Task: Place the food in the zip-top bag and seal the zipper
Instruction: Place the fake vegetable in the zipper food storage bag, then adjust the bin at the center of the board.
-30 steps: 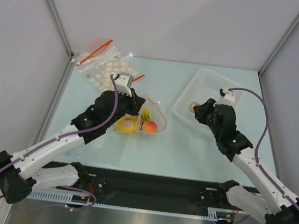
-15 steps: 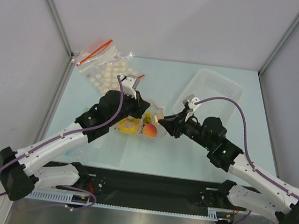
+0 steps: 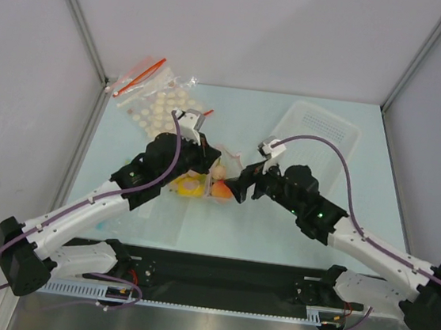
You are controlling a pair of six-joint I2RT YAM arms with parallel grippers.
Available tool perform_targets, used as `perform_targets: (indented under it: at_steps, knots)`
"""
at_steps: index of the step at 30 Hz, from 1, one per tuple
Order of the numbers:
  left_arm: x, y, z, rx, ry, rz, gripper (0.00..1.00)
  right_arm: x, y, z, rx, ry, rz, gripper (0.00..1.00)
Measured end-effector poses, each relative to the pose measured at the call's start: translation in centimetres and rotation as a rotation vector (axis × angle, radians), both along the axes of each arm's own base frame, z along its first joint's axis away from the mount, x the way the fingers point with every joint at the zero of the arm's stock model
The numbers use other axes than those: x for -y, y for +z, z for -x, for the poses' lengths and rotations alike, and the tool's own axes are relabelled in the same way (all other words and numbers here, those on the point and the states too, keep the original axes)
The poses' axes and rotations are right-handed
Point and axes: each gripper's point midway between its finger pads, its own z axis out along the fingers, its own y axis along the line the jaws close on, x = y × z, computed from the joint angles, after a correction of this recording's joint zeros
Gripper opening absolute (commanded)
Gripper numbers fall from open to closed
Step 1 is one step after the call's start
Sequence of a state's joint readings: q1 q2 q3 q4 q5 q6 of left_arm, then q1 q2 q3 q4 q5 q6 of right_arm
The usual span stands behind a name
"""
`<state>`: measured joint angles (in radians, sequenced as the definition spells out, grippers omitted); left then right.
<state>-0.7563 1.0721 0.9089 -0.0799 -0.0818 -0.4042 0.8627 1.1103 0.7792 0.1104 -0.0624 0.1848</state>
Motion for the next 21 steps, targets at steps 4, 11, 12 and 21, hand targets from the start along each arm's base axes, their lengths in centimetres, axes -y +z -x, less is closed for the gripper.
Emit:
perform_targets:
  at_steps: [4,11,12,21]
  knots:
    - [-0.8,-0.4,-0.5,-0.013,0.056,-0.013,0.02,2.8,4.0,-0.2,0.09,-0.102,-0.082,0.83]
    - [-2.0,-0.4,-0.8,-0.014,0.12,-0.023,0.02,8.8,3.8,-5.4,0.057,-0.406,-0.099,0.86]
    - [-2.1,-0.3,-0.8,-0.01,0.127,-0.021,0.02,9.8,2.8,-6.6,0.026,-0.464,-0.084,0.88]
    - [-2.9,1.1,-0.6,0.019,0.15,0.002,0.02,13.7,-4.6,-14.9,-0.288,-0.898,0.116,0.96]
